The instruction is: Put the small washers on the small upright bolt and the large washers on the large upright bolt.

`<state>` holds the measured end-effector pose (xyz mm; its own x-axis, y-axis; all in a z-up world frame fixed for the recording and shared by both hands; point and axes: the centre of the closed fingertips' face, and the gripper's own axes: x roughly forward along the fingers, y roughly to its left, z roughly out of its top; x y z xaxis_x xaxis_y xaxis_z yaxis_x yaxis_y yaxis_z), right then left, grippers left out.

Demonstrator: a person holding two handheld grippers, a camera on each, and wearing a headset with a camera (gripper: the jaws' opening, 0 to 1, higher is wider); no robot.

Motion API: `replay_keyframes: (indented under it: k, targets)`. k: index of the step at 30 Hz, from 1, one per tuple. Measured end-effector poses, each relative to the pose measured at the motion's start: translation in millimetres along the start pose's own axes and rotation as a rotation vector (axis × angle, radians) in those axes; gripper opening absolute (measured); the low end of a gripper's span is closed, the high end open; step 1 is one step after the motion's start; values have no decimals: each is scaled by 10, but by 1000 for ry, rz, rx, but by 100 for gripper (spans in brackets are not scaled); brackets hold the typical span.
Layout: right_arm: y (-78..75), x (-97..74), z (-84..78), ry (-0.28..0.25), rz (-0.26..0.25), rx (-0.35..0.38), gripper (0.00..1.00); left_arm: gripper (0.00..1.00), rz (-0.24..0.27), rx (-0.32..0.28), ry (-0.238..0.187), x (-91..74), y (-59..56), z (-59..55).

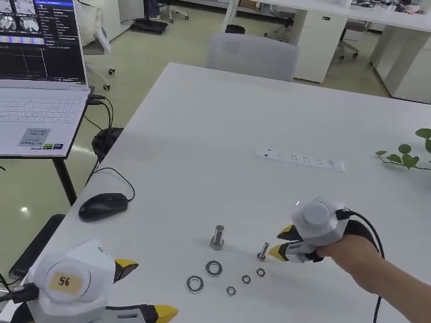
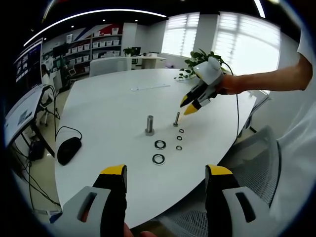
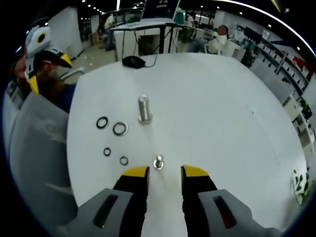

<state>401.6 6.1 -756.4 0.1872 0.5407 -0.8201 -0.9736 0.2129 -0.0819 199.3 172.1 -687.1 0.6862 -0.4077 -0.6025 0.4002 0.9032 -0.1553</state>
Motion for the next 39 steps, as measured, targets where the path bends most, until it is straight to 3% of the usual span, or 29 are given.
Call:
replay_keyframes:
  k: [12,16,23,29,39]
  targets:
    - [37,-58,-115,-39,-11,102,26,64,-2,0,1,-10,-27,-10]
    - [189,-31,-154,-75,32,160,26,64,-1,-2,0,-12,-27,-11]
    - [347,73,-333,-47,49,186,26,64,-4,-1,2,-3,-30,-5]
    - [443,132,-372,-39,62,191,26,64,-8,4,4,6,-43,3]
    - [430,308,-417,-5,45,180,25,64,-14,6,6,25,-68,13]
